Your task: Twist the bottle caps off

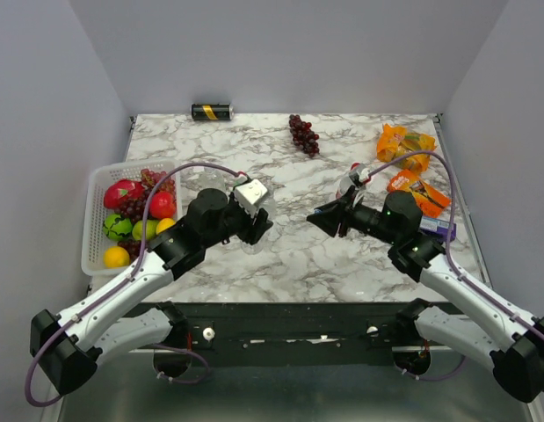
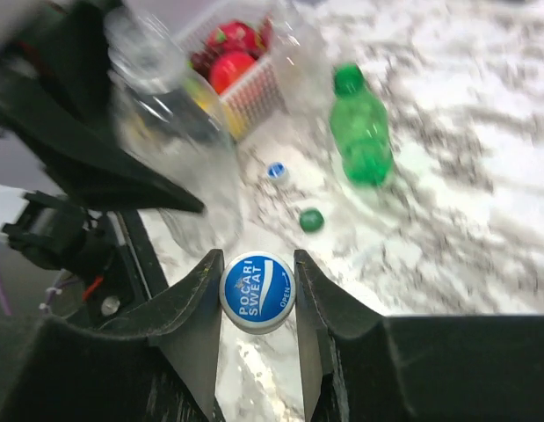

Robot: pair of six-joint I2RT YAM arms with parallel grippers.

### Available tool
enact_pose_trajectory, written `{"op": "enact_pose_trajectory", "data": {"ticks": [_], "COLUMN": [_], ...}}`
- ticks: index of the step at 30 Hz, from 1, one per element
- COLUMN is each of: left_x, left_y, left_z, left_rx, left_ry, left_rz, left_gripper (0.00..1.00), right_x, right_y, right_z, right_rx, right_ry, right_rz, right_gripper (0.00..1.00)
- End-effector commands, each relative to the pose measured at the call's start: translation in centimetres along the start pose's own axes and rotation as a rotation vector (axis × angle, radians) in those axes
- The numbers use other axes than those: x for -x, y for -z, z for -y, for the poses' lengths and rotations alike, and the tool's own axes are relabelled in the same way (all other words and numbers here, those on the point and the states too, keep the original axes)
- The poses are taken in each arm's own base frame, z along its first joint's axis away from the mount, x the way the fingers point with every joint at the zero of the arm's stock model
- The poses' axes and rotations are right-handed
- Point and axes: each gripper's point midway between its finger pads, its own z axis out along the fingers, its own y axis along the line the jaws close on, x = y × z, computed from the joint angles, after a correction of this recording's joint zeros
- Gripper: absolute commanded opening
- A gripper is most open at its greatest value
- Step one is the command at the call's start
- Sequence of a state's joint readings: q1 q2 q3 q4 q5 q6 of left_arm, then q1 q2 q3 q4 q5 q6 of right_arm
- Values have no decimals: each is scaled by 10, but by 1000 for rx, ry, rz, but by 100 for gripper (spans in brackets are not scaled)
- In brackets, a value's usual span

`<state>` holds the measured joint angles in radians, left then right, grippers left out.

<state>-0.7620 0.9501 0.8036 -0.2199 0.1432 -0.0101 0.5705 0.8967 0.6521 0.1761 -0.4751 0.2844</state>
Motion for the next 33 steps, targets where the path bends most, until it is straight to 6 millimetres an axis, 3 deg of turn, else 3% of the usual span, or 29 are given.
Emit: {"op": "enact_pose_trajectory", "data": {"ticks": [1,3,4,6,7,8,9,12,15,16,23,33], "left_x": [14,14,15,15,16,15,15,14,14,15,13,10], "left_y": [10,12,14,14,14,14,15,16,18,19,17,12], "left_z": [-33,-39,-44,-45,-45,-46,-47,-50,-54,-54,-53,-50], "left_rx": [171,189,216,220,220,222,228,245,268,271,260,243], "left_ry": [57,74,74,70,67,65,64,60,55,52,54,56], "left_rz": [73,80,83,84,85,84,88,84,81,85,78,60], "left_gripper": [31,31,31,31,31,31,31,31,31,31,31,31], "right_x": [-34,-51,-62,-77,-83,-84,-98,-126,-132,-146,-177,-208], "right_y": [-12,-22,-29,-42,-49,-56,-62,-79,-94,-96,-109,-116], "right_z": [32,45,38,48,38,40,50,50,55,59,80,91], "right_rx": [-160,-234,-228,-306,-293,-324,-381,-396,-421,-446,-538,-620], "right_ry": [-52,-44,-28,-14,4,17,29,19,4,11,37,97], "right_rz": [-32,-79,-108,-151,-172,-178,-213,-286,-283,-322,-400,-480], "right_gripper": [35,35,35,34,34,34,34,34,34,34,36,44]}}
